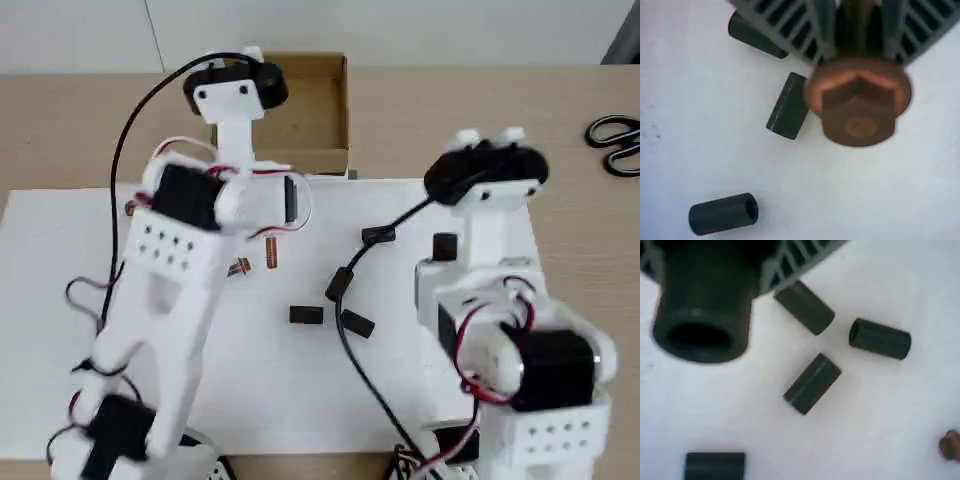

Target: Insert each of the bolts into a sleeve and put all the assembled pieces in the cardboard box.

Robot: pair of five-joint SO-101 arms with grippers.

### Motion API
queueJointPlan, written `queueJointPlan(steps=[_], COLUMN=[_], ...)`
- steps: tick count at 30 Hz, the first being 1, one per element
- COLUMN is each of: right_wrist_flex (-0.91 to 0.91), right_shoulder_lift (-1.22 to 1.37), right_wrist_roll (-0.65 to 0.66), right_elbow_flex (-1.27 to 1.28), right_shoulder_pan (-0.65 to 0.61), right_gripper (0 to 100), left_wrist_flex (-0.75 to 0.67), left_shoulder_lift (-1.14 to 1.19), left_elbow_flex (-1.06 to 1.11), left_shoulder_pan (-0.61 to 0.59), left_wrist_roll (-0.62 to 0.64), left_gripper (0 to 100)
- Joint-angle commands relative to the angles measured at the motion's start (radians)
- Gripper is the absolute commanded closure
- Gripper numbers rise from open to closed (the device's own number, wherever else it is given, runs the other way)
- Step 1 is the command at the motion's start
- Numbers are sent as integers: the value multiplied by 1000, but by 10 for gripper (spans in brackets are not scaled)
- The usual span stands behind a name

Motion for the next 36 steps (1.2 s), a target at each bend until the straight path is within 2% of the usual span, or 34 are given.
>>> queueJointPlan(steps=[1, 5, 9, 14, 16, 21, 29, 36], right_wrist_flex=[-13, -96, -243, -366, -421, -539, -615, -677], right_shoulder_lift=[-108, -246, -364, -464, -498, -562, -579, -576], right_wrist_roll=[-12, -12, -6, -9, -9, -6, -5, 9], right_elbow_flex=[118, 258, 393, 572, 623, 732, 821, 865], right_shoulder_pan=[-87, -150, -205, -325, -369, -469, -565, -621], right_gripper=[995, 995, 995, 995, 995, 995, 995, 995], left_wrist_flex=[-126, -256, -445, -672, -723, -786, -786, -787], left_shoulder_lift=[-235, -442, -649, -937, -1039, -1277, -1571, -1597], left_elbow_flex=[180, 433, 699, 992, 1072, 1230, 1343, 1363], left_shoulder_pan=[5, 12, 5, 5, 5, 5, 9, 14], left_wrist_roll=[31, 43, 43, 71, 78, 80, 80, 104], left_gripper=[995, 995, 995, 995, 995, 995, 995, 995])
